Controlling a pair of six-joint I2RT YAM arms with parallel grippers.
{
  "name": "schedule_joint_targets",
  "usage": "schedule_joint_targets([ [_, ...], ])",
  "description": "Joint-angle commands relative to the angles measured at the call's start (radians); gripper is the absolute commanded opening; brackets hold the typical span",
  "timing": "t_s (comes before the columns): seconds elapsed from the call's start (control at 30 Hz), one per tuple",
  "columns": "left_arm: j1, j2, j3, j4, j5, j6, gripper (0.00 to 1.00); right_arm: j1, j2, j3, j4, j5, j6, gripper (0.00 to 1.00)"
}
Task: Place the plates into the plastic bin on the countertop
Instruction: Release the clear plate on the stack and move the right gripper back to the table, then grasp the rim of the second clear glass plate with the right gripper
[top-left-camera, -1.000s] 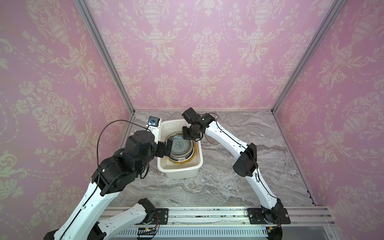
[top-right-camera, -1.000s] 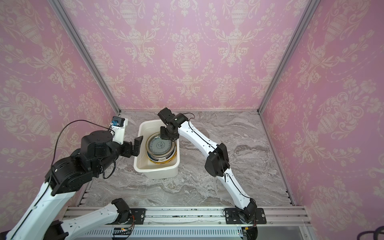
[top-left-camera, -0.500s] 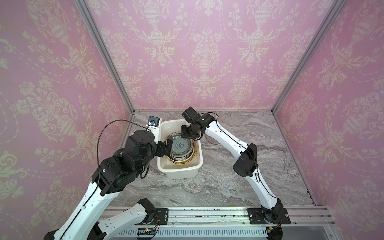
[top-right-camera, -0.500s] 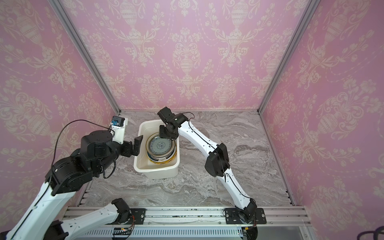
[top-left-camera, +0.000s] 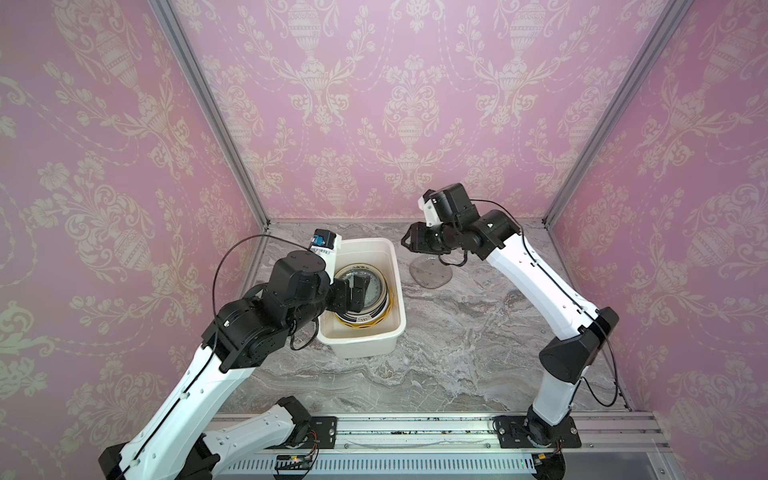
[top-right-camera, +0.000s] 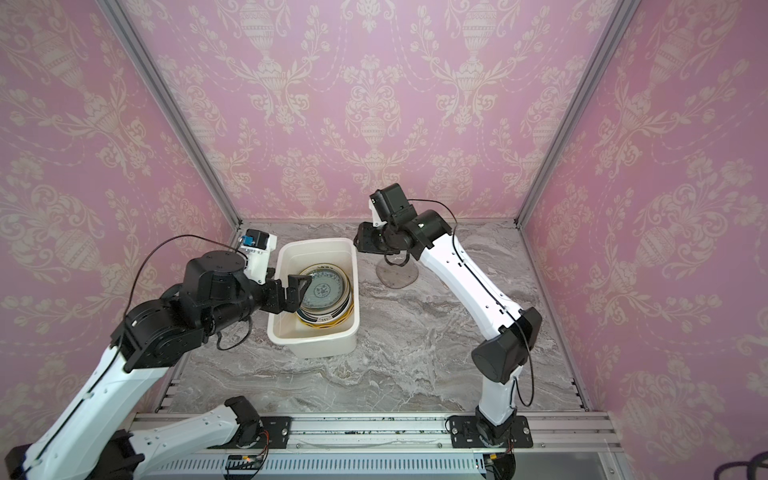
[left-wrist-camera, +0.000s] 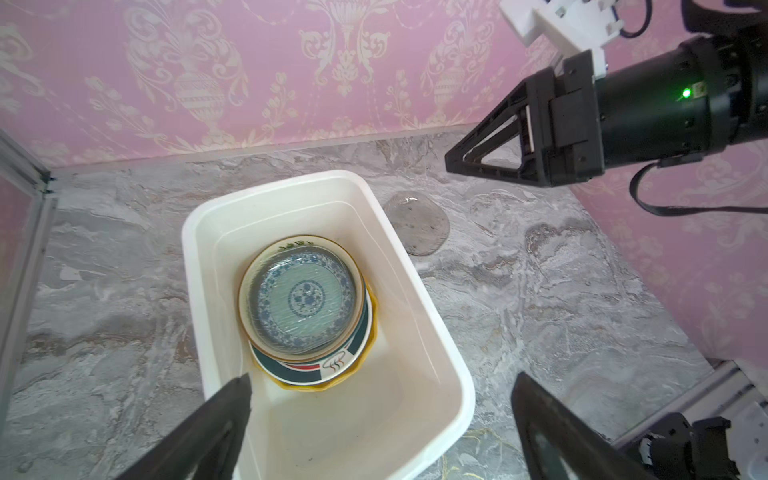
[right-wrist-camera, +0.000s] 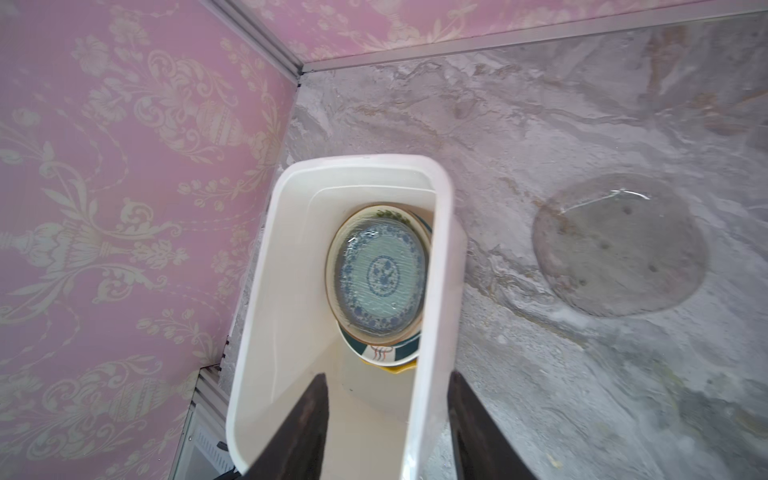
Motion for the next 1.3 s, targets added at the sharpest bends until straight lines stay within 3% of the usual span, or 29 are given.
schedule_joint_targets([
  [0.0, 0.01, 0.063, 0.025, 0.016, 0.158, -0.13, 0.99, -0.091, -0.028, -0.176, 0.023, -0.039, -0.026, 0.49],
  [0.17, 0.009, 0.171, 0.025, 0.085, 0.261, -0.228, 0.99, -0.197, -0.044, -0.354, 0.083, -0.088, -0.031, 0.53],
  [0.43, 0.01, 0.344, 0.103, 0.163, 0.284, -0.263, 0.99, -0.306, 0.066, -0.48, 0.215, -0.12, -0.007, 0.66],
  [0.83, 0.01, 0.542, 0.25, 0.131, 0.291, -0.172, 0.99, -0.362, 0.359, -0.269, 0.274, -0.118, -0.033, 0.72],
  [0.97, 0.01, 0.579, 0.28, 0.124, 0.292, -0.147, 0.99, -0.368, 0.445, -0.201, 0.28, -0.142, -0.034, 0.71],
  [1.27, 0.01, 0.622, 0.315, 0.118, 0.295, -0.132, 0.99, -0.376, 0.523, -0.178, 0.318, -0.194, -0.07, 0.56],
])
